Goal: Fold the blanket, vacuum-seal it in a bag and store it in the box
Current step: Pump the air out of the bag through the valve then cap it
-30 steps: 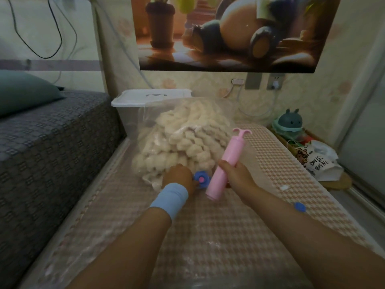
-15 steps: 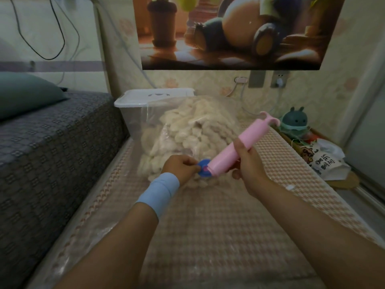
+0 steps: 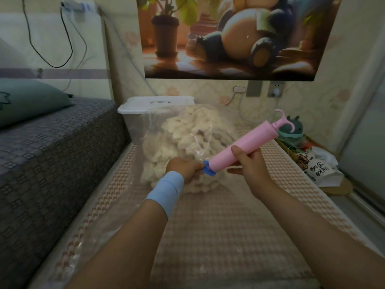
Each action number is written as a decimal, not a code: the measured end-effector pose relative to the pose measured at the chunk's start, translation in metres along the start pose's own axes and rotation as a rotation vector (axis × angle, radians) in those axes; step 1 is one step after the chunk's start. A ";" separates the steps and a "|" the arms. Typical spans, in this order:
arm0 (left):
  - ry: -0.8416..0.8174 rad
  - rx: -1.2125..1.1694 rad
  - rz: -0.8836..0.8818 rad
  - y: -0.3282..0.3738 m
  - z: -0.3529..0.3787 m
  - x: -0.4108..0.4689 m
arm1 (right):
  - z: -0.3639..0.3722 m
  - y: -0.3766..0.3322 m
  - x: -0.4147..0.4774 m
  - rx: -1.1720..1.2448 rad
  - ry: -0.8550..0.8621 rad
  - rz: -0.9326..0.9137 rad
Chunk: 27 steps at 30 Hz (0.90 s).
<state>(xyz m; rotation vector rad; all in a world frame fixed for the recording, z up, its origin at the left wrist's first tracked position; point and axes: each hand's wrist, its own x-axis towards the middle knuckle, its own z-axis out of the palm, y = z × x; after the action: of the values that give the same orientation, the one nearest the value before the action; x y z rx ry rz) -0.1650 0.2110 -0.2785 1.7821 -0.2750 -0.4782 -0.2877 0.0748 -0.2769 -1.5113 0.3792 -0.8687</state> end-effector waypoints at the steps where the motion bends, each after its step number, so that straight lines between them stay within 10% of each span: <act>1: 0.004 0.019 0.011 0.000 0.000 0.001 | -0.001 0.001 0.001 0.007 -0.011 0.021; 14: -0.009 0.155 0.162 0.001 0.005 -0.007 | -0.014 -0.001 0.012 0.135 -0.231 0.140; 21: 0.006 0.097 0.112 0.000 0.006 -0.007 | -0.001 0.002 0.005 -0.038 0.090 0.211; 27: 0.022 0.093 0.085 0.001 0.006 -0.007 | -0.001 0.001 0.004 -0.022 -0.085 0.167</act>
<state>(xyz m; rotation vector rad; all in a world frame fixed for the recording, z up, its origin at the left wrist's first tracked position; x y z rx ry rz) -0.1737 0.2088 -0.2777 1.8568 -0.3610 -0.3900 -0.2858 0.0717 -0.2764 -1.5088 0.4468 -0.6684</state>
